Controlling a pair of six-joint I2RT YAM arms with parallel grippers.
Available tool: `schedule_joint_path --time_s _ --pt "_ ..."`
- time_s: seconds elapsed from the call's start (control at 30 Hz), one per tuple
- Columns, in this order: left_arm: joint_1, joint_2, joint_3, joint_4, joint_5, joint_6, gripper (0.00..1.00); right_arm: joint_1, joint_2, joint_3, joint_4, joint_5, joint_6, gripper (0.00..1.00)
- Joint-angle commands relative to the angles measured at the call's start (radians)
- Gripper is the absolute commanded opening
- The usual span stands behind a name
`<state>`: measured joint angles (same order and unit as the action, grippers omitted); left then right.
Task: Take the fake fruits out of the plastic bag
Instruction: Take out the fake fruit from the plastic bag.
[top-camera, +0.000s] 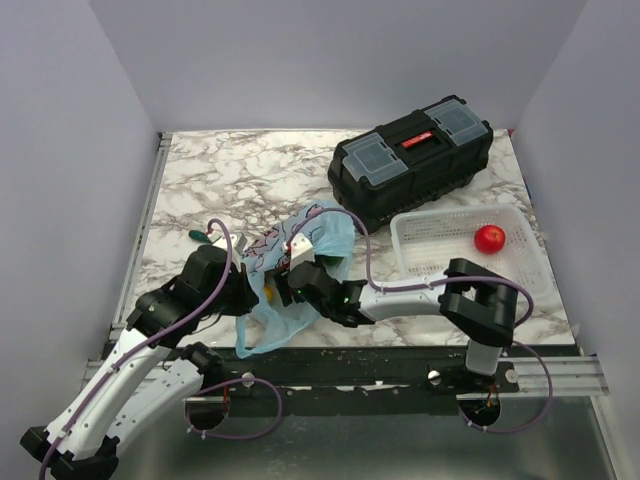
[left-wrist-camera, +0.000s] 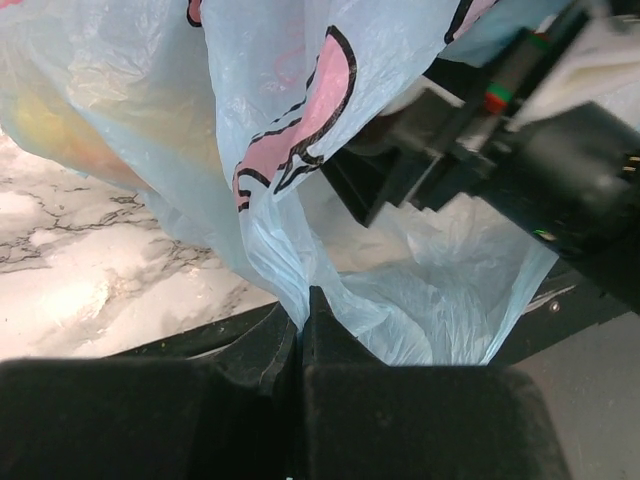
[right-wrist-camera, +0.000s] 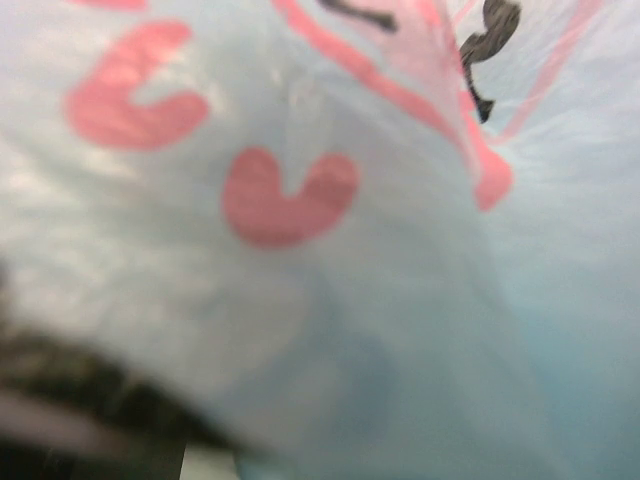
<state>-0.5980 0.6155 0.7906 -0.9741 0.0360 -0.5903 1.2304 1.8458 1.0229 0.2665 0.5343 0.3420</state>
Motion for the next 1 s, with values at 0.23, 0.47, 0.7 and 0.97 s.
schedule_joint_path --time_s 0.23,0.47,0.7,0.97 --pt "-0.005 0.009 0.002 0.003 -0.086 -0.011 0.00 0.004 -0.355 -0.123 0.010 -0.239 0.001 0.08" --pt "-0.004 0.008 0.002 0.000 -0.092 -0.014 0.00 0.003 -0.497 -0.131 -0.023 -0.295 0.014 0.02" --pt "-0.005 -0.005 0.002 0.000 -0.091 -0.013 0.00 0.003 -0.600 -0.109 -0.053 -0.291 0.016 0.01" --pt "-0.005 -0.014 0.001 0.000 -0.093 -0.014 0.00 0.003 -0.694 -0.055 -0.021 -0.551 0.062 0.01"
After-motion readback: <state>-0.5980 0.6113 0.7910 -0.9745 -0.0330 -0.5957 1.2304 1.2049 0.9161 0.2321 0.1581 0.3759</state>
